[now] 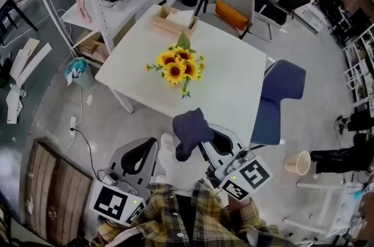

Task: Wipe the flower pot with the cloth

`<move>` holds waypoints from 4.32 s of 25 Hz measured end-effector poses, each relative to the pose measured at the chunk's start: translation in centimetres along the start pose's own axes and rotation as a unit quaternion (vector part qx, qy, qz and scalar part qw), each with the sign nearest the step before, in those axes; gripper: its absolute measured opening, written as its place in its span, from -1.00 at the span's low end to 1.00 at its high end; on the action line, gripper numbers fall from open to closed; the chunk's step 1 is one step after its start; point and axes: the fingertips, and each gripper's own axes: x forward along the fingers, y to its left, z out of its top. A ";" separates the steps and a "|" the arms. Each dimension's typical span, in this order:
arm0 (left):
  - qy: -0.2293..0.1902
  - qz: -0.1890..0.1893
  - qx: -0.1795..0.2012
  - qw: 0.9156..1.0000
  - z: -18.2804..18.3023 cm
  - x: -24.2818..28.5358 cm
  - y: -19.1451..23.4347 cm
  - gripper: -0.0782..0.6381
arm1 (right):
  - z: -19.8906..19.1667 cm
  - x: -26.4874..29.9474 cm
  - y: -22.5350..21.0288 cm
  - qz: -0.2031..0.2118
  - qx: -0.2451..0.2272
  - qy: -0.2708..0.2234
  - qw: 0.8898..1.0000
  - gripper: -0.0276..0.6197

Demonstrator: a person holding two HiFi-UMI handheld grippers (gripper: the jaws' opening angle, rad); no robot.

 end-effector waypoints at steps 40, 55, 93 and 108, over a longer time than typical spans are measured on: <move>0.128 -0.098 -0.005 0.987 -1.0 23.9 13.4 -0.75 | -0.4 7.0 -24.3 -0.184 0.070 0.038 0.980 -0.83; 0.234 -0.108 -0.028 0.966 -15.3 21.0 16.4 -0.75 | -14.0 10.2 -26.6 -0.200 0.139 0.129 0.961 -0.83; 0.195 -0.209 0.119 0.951 -19.3 29.1 19.0 0.30 | -20.6 17.3 -23.5 -0.053 0.226 0.211 0.950 -0.83; 0.207 -0.226 0.134 0.942 -19.5 30.8 18.3 0.28 | -19.5 16.9 -28.0 -0.048 0.202 0.237 0.949 -0.83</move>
